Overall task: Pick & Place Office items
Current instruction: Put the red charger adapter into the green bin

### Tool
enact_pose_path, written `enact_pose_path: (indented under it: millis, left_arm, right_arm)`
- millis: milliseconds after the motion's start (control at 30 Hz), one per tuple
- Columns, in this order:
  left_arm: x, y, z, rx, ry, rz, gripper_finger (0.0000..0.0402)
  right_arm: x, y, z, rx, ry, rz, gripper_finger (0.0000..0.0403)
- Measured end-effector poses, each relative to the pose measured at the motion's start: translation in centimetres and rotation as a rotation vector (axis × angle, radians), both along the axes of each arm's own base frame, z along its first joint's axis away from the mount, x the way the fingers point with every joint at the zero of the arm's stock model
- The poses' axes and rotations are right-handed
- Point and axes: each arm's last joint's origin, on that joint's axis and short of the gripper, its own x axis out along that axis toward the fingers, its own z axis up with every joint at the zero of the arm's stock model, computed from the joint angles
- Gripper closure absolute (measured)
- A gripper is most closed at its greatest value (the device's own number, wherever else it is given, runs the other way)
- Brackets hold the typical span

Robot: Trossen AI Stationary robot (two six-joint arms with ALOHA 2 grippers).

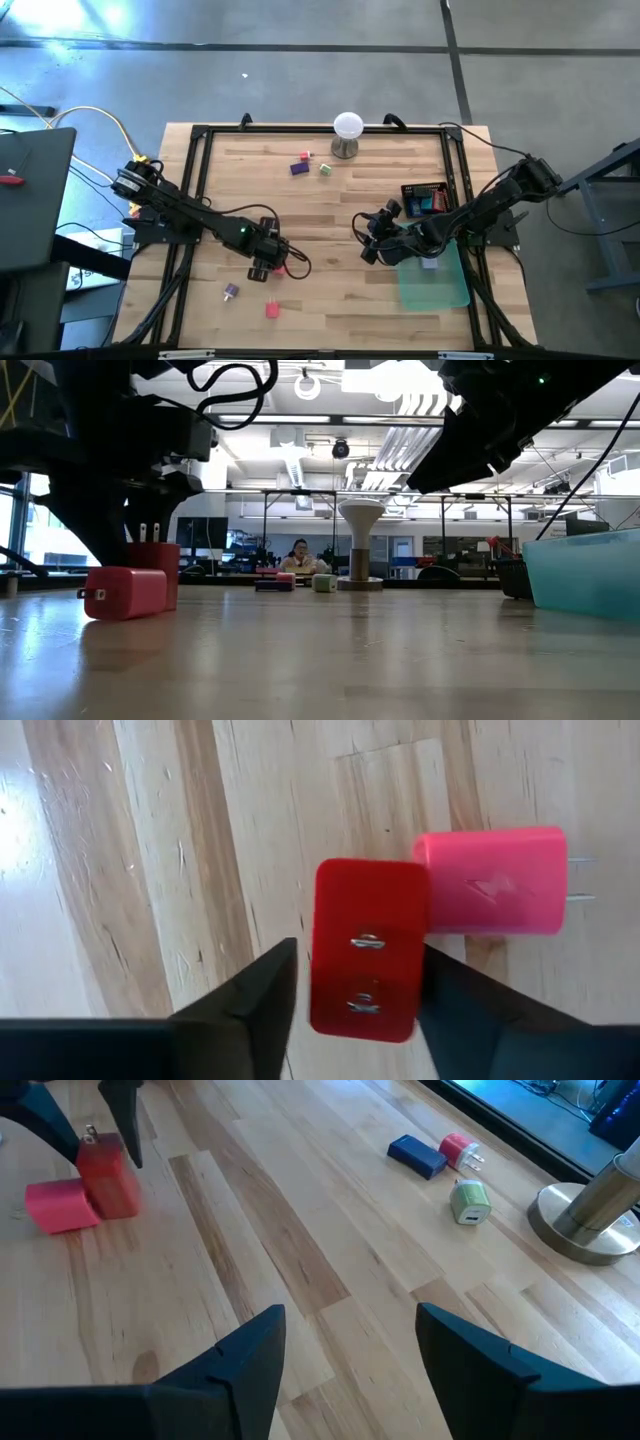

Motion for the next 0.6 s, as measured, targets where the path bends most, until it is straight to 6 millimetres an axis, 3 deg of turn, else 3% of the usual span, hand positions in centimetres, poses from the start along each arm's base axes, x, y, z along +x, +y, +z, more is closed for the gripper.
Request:
enact_pose_path:
  millis: [167, 600]
  left_arm:
    - [0.0, 0.0, 0.0, -0.005, -0.001, 0.011, 0.0290]
    - [0.1, 0.2, 1.3, -0.006, -0.040, 0.025, 0.0290]
  right_arm:
    - [0.0, 0.0, 0.0, 0.000, 0.000, 0.000, 0.0190]
    - [0.1, 0.1, 0.1, 0.008, -0.018, 0.003, 0.0190]
